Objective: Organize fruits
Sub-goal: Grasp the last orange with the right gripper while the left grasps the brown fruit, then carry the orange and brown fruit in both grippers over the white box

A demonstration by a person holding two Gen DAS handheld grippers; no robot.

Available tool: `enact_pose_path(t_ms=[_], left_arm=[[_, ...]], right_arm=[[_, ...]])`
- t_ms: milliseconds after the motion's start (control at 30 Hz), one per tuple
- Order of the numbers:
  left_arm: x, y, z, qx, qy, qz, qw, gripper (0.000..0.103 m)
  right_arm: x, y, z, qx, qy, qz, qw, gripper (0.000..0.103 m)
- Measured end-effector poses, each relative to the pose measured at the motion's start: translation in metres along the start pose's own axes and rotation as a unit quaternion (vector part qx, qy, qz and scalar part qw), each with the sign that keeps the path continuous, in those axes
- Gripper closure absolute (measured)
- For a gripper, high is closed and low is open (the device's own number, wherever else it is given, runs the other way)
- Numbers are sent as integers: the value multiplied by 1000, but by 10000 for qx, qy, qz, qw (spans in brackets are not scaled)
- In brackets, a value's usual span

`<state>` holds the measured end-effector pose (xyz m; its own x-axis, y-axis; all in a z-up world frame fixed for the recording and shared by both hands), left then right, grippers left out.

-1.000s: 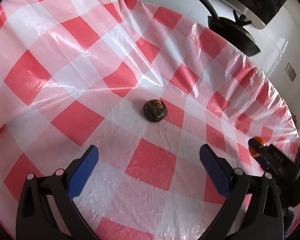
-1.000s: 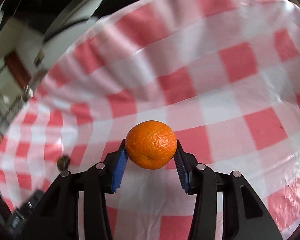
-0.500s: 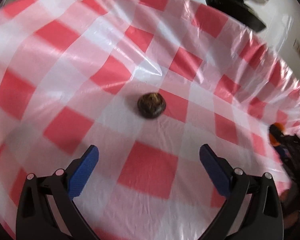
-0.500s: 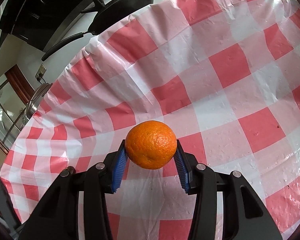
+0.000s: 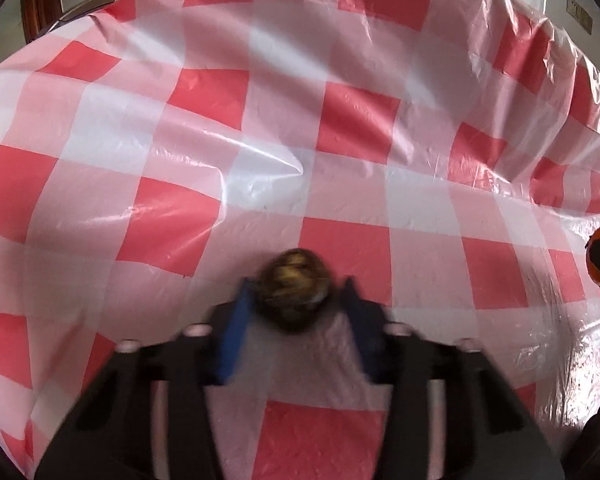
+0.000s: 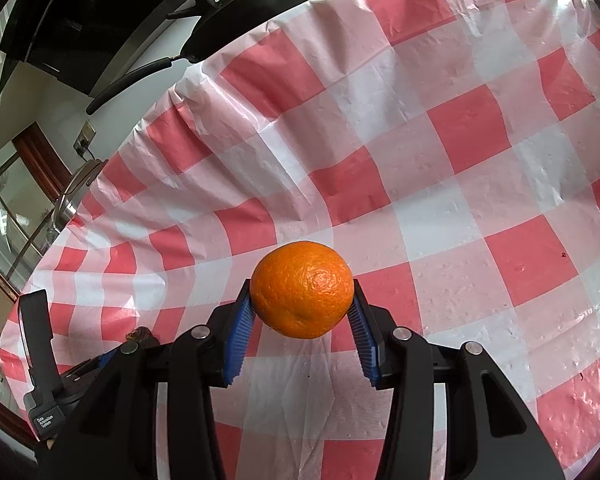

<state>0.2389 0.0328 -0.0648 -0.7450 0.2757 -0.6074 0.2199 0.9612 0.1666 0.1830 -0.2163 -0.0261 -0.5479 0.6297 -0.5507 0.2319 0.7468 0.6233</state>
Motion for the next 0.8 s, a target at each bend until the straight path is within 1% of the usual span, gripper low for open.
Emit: enact_pose_path(t_ms=[100,267,400,467,500,633,800], left_arm=[[3,-2,-8,30,-88,-26,10000,63],[27,-16,-49,-109,-406,-200,9989,63],[44,-26,-75,15,-549,-484,9973,63],[52,-23,-79,69,-568,-633,9964,63],[48,-24,-76,82,-568,-660,9962,63],[49,-22,-68,344,-493,-892,9942,63],[46,-24,-66,399,-525,-861,9941,63]], right_arm=[[0,0,0,-8,-1,4,10000,57],[0,0,1,-5,8,-2,10000,57],[0,0,1,-1,11,-1,10000,57],[1,0,1,5,19,-2,10000,57],[1,0,1,5,18,-3,10000,57],[1,0,1,11,22,-3,10000,57],[1,0,1,5,14,4,10000,57]])
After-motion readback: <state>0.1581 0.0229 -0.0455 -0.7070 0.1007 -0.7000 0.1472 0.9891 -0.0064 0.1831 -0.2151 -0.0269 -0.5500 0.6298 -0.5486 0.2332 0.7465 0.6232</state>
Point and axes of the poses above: each gripper's, at about its wrist camera, not at the fingertips, and z roughly the way its jaws point, y to its left, x to its underside, the point moved 10 cm from there along z, roughly the way its jaws point, and after that the axes turned 14 degrees about z, right-handed, at the moved point
